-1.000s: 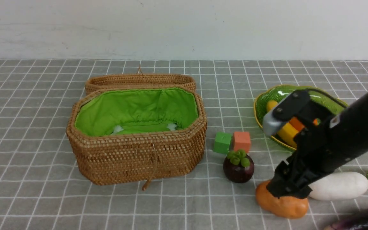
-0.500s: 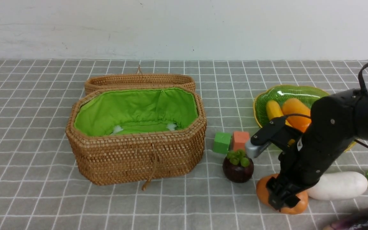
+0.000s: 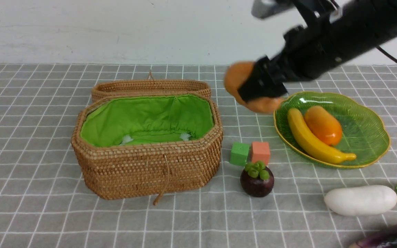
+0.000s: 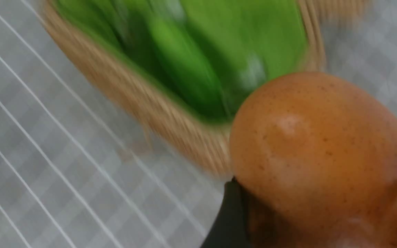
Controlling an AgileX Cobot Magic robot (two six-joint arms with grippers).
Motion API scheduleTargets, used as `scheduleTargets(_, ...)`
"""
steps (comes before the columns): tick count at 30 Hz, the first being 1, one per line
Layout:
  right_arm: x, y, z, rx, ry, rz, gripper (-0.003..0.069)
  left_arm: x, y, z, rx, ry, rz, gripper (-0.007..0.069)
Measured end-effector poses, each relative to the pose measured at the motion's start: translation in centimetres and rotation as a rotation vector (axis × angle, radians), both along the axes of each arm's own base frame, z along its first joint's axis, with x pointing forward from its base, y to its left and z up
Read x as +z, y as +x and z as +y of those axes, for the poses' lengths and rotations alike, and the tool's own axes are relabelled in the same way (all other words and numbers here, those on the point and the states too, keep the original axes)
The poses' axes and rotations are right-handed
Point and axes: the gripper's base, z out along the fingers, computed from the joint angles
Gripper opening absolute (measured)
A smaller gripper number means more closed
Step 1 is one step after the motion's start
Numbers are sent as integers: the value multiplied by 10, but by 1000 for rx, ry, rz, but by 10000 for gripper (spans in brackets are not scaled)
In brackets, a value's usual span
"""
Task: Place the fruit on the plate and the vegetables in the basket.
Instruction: Use the right arm to grab a potato and put it into the left basket
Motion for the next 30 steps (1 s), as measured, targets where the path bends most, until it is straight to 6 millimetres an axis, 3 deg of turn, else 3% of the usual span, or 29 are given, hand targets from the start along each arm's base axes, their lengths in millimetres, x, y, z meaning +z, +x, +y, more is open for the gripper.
scheduleTargets(2, 3, 13, 25, 63, 104, -58, 591, 0, 0, 0, 0, 0, 0, 76)
scheduleTargets(3, 4, 14, 27, 64, 112, -67, 591, 0, 0, 0, 0, 0, 0, 76)
scheduleTargets(5, -19, 32, 49, 86, 135, -62, 591, 0, 0, 0, 0, 0, 0, 78)
scheduleTargets(6, -22, 34, 50, 86, 134, -60, 591, 0, 0, 0, 0, 0, 0, 78)
scheduleTargets(9, -73, 60, 67, 62, 106, -2, 591, 0, 0, 0, 0, 0, 0, 79)
scheduleTargets(15, -125, 85, 75, 3, 82, 36, 591, 0, 0, 0, 0, 0, 0, 80)
scheduleTargets(19, -128, 86, 76, -5, 96, 49, 591, 0, 0, 0, 1, 3, 0, 83)
scheduleTargets(24, -119, 83, 76, -3, 121, 49, 622, 0, 0, 0, 1, 9, 0, 88)
scheduleTargets(29, -96, 75, 66, 21, 124, 42, 682, 0, 0, 0, 1, 10, 0, 92)
scheduleTargets(30, -81, 71, 54, 33, 103, 29, 678, 0, 0, 0, 1, 10, 0, 92)
